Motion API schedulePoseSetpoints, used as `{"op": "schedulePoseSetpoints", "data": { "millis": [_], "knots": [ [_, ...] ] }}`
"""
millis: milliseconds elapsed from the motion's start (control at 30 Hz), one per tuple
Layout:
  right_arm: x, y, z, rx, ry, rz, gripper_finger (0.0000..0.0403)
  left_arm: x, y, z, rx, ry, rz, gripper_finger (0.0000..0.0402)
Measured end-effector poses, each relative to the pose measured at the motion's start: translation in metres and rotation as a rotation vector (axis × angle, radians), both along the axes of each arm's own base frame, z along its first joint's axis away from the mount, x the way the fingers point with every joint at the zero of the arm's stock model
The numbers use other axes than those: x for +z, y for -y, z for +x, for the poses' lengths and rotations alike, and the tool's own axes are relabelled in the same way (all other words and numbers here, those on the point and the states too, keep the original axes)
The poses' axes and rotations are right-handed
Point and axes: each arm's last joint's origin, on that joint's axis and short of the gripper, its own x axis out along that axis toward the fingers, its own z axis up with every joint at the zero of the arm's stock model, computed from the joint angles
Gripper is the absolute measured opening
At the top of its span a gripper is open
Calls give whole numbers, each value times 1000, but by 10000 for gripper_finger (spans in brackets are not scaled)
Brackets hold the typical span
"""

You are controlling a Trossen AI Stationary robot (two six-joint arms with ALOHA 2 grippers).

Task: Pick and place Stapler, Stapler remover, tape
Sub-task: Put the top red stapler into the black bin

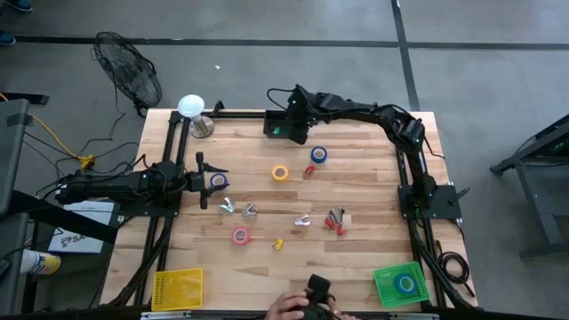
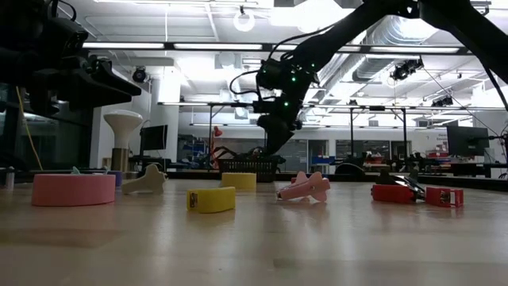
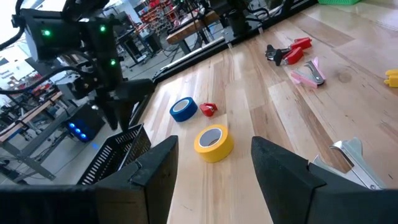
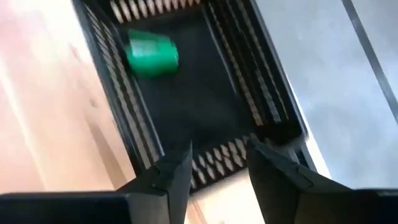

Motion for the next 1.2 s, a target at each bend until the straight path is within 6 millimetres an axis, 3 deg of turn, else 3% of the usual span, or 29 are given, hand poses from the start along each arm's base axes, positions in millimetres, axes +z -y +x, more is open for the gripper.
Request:
{"op": "schedulePoseSetpoints", "data": {
  "millis": [133, 300, 467, 600, 833, 1200],
  "knots": [
    [15, -21, -3, -34, -74, -24, 149, 0, 0, 0, 0, 0, 0, 197],
    [16, -59, -9, 32, -119, 2, 149, 0, 0, 0, 0, 0, 0, 197],
    [4, -102, -27, 202, -165, -41, 149, 0, 0, 0, 0, 0, 0, 197],
    [-8, -125, -39, 347, -188, -121, 149, 0, 0, 0, 0, 0, 0, 197],
    [-17, -138, -55, 614, -280, -198, 149, 0, 0, 0, 0, 0, 0, 197],
    [-21, -142, -52, 952, -229, -171, 149, 0, 0, 0, 0, 0, 0, 197]
  ]
}}
